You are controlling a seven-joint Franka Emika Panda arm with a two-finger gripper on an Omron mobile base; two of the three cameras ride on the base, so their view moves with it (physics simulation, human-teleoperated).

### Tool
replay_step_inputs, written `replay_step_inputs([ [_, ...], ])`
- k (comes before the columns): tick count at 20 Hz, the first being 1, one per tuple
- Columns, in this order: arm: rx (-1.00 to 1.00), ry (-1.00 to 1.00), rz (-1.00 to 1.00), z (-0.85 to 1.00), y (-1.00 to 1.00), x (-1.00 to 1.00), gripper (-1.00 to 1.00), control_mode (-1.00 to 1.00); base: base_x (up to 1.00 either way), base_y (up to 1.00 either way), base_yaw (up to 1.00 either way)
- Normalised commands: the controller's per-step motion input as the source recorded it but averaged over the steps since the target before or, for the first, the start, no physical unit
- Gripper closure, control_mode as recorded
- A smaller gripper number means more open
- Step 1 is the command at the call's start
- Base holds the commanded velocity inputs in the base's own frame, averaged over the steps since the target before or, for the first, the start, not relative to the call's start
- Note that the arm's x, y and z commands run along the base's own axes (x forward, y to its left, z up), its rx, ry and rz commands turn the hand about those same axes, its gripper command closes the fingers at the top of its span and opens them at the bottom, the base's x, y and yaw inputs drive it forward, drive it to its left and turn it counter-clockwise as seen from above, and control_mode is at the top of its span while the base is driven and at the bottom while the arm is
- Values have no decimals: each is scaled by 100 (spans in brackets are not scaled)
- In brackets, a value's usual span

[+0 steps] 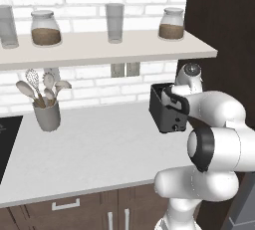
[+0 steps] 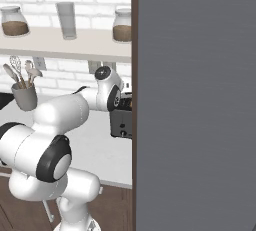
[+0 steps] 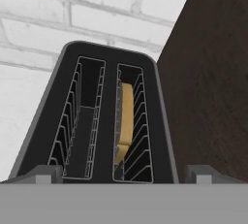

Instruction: Start the toaster. Once the lever pops up, take the bread to the plate on the dining counter.

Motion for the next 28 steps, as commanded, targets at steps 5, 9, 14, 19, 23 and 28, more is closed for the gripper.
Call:
replay_step_inputs([
  [5, 0, 0, 0, 0, 0, 0, -100, -100, 0, 0, 0],
  [9, 0, 0, 0, 0, 0, 0, -100, -100, 0, 0, 0],
  [14, 0, 0, 0, 0, 0, 0, -100, -100, 0, 0, 0],
  [19, 0, 0, 0, 0, 0, 0, -100, -100, 0, 0, 0],
  [23, 0, 0, 0, 0, 0, 0, -100, -100, 0, 0, 0],
  [28, 0, 0, 0, 0, 0, 0, -100, -100, 0, 0, 0],
])
